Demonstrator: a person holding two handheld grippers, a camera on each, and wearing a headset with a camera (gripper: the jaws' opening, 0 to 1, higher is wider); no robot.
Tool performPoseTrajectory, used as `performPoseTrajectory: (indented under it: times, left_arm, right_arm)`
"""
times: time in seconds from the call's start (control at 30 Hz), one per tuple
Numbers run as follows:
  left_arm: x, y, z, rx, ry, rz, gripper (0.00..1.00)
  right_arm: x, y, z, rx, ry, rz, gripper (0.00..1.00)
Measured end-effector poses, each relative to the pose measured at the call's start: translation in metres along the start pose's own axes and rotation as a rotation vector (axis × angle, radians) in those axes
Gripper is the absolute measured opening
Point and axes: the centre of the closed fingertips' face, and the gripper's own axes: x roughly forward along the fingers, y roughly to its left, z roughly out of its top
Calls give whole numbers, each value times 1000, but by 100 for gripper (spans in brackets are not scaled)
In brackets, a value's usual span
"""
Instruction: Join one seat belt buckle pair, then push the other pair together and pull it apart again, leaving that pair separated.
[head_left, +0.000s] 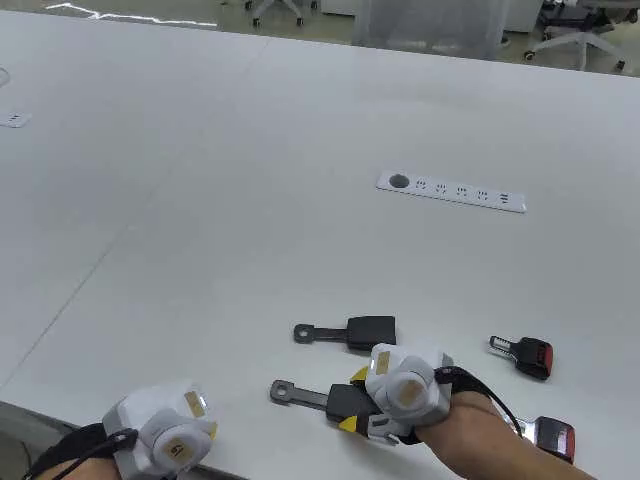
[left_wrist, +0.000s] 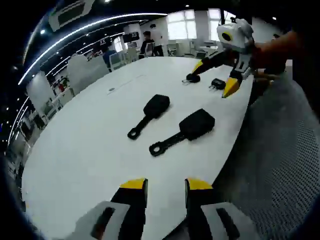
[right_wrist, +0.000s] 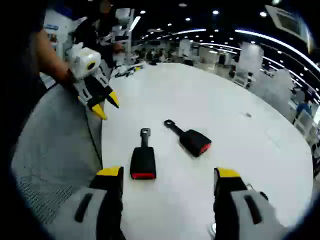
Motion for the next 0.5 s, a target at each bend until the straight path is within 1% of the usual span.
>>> performPoseTrajectory:
  times: [0.03, 0.13, 0.17, 0.2, 0.23, 0.27, 0.3, 0.33, 0.4, 0.43, 0.47, 0.5]
  left_arm:
    - [2, -1, -1, -7, 7, 0, 100]
    - [3, -5, -4, -18, 42, 12, 100]
    - [2, -4, -6, -19, 69, 29, 100]
    - [2, -4, -7, -23, 81, 39, 100]
    - [2, -4, -5, -31, 79, 57, 100]
    - [1, -4, -3, -54, 75, 75, 100]
    - [1, -5, -1, -79, 79, 86, 100]
    - [1, -6, 3, -83, 74, 90, 100]
    - [3, -8, 10, -61, 53, 84, 100]
    - [4, -7, 12, -30, 47, 80, 100]
    - [5, -6, 11, -25, 48, 82, 100]
    - [6, -3, 7, -32, 54, 84, 100]
  right_arm:
    - [-1, -3, -4, -12, 4, 12, 100]
    - [-2, -6, -7, -51, -10, 47, 100]
    - [-3, -6, -7, -56, -16, 62, 100]
    - [-3, -5, -8, -58, -23, 72, 100]
    - [-3, -5, -7, -63, -29, 81, 100]
    - [-4, -6, -8, -66, -29, 84, 100]
    - [-6, -7, -9, -66, -29, 89, 100]
    - [-6, -8, -10, -66, -28, 89, 100]
    - [-6, -13, -9, -63, -39, 73, 100]
    - [-4, -15, -7, -47, -60, 65, 100]
    - [-2, -17, -8, -45, -61, 60, 100]
    - [1, -19, -9, -40, -60, 49, 100]
